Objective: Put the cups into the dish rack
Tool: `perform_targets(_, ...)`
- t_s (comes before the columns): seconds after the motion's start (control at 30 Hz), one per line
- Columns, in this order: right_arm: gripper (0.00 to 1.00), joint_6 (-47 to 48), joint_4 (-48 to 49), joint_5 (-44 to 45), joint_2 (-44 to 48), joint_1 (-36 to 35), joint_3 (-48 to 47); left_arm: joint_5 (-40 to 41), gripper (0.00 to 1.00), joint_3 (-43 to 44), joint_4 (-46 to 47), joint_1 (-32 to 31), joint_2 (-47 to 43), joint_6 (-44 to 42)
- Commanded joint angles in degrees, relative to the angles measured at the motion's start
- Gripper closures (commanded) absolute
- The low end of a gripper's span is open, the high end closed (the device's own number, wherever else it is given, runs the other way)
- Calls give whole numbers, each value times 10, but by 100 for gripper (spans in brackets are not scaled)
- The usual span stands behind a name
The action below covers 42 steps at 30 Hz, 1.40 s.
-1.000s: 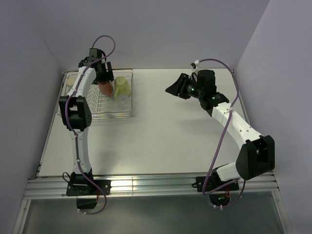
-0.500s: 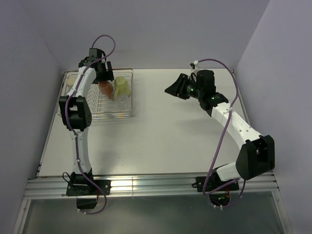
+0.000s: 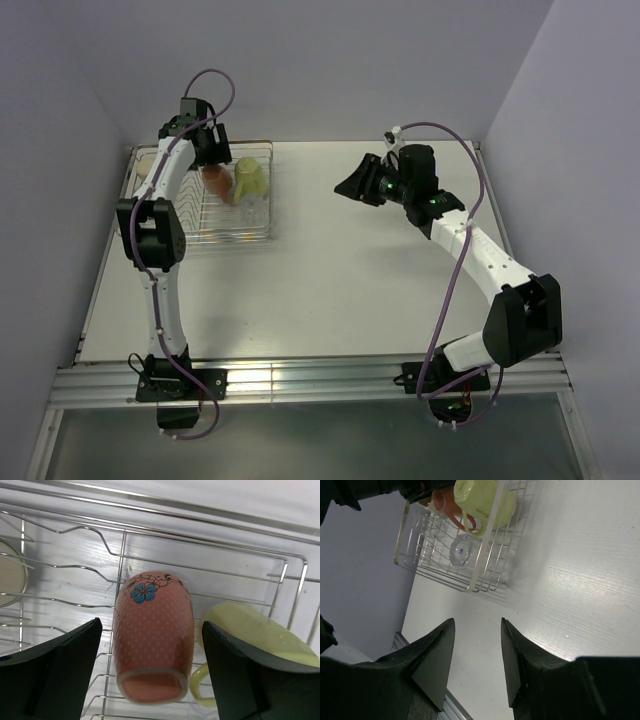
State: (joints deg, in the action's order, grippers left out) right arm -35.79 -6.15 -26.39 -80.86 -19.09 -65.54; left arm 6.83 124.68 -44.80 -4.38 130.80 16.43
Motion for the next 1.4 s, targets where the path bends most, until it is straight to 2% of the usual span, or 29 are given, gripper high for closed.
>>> perform_targets(0.0, 50, 14, 1, -1, -4, -9, -24, 13, 12, -8, 37, -3, -73, 10)
perform_targets(0.27, 50, 16, -4, 2, -3, -14, -28, 28, 12, -16, 22, -3, -100, 21)
perform_targets(0.5, 50, 13, 1, 2, 8, -18, -18, 48, 13, -119, 40, -19, -168, 40)
perform_targets(0.67, 50, 11, 1, 4, 19, -23, -13, 51, 13, -158, 54, -33, -183, 47)
perform_targets(1.37, 50, 25, -13, 5, 22, -24, -18, 79, 13, -155, 50, -42, -150, 54)
